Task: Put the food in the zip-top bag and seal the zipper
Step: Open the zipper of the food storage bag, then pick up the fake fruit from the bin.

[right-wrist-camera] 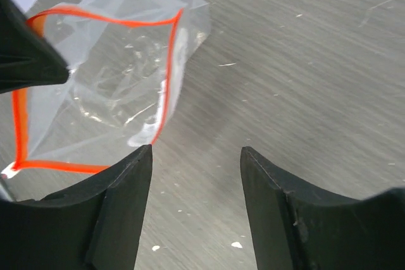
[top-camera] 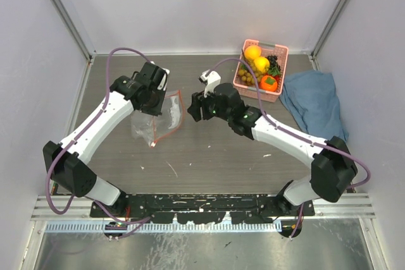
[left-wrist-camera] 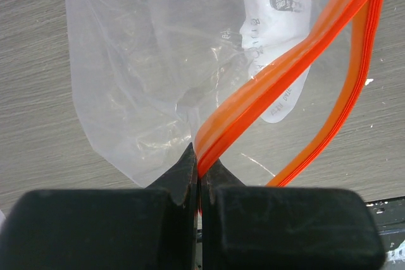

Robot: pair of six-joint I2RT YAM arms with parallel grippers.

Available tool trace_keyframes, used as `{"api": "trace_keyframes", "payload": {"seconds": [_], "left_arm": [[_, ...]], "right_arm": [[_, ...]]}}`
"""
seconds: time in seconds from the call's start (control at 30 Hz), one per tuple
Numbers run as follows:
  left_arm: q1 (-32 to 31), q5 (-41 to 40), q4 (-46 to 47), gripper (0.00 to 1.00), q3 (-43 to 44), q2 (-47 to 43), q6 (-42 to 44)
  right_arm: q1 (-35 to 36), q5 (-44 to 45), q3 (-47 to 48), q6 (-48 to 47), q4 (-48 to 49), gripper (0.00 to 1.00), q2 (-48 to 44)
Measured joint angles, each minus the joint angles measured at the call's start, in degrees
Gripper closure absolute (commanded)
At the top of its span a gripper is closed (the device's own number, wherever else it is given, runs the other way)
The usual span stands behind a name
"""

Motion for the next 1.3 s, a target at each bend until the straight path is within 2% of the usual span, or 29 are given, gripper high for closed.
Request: {"api": "trace_keyframes", "payload": {"seconds": [0.13,0.37,0.7,1.0,1.3], "left_arm": [[0.0,0.3,0.0,1.00,0.0,0.0,0.0],[0.0,0.7,-0.1,1.00,0.0,0.0,0.1],[0.0,0.6,0.0,1.00,-0.4,-0.1,0.4],[0.0,-0.6,0.2,1.00,-1.0,-1.3,0.8],[0.0,-1.4,0.3,1.00,-1.0,-1.6,1.4]], "right_arm": [[-3.8,-0.2,3.4,-4.6,-6.1,0.30,-0.3],[-17.0,1.1,6.2,-9.7,-13.5,0.24,0.3],[-33.5,2.6,13.9,-14.3,-17.9,0.15,11.0],[-40.7,2.6,25.9,-20.4,-23.0,0.11,26.0],[-44.8,-2.0,31.1,-25.9,-25.2,0.06,32.6]]}}
